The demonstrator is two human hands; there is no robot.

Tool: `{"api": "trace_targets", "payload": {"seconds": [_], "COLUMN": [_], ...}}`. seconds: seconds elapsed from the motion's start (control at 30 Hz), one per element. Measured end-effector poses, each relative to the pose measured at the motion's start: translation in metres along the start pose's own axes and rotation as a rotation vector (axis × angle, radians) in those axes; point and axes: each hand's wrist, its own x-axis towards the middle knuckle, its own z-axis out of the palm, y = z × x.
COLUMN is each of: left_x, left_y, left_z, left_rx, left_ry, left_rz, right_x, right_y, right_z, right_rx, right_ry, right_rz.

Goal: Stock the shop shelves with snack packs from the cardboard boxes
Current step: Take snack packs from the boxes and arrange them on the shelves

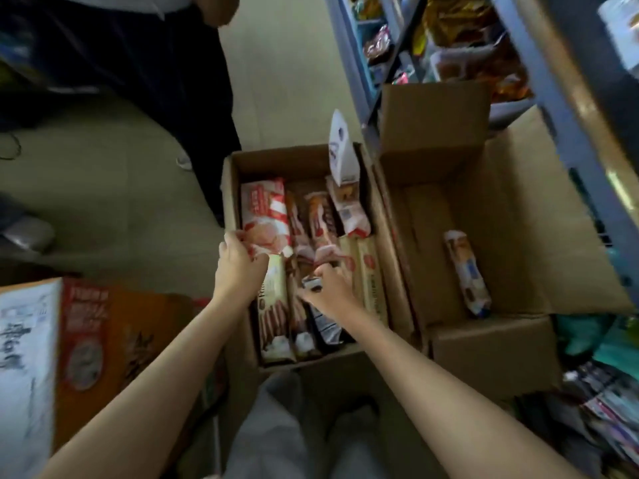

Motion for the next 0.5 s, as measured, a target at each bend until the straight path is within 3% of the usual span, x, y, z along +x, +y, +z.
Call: {"api": "trace_targets", "payload": {"seconds": [0.13,0.27,0.5], "left_x": [0.015,0.021,0.019], "left_y": [-0.022,-0.040,-0.052], "left_z": [0.007,0.011,0.017], "left_rx": [0.049,-0.001,-0.096], "left_ry": [-0.090,-0.110,-0.071], "left_rz": [0.009,-0.029,-0.047], "right_x": [0.026,0.038,0.048], "right_y": [0.008,-0.007,-0.041], "right_z": [0.032,0.047,0.044], "right_rx": [0.162,0.070,0.039], "right_ry": [0.032,0.204,0.365], "right_rz": [0.133,0.028,-0.048]}}
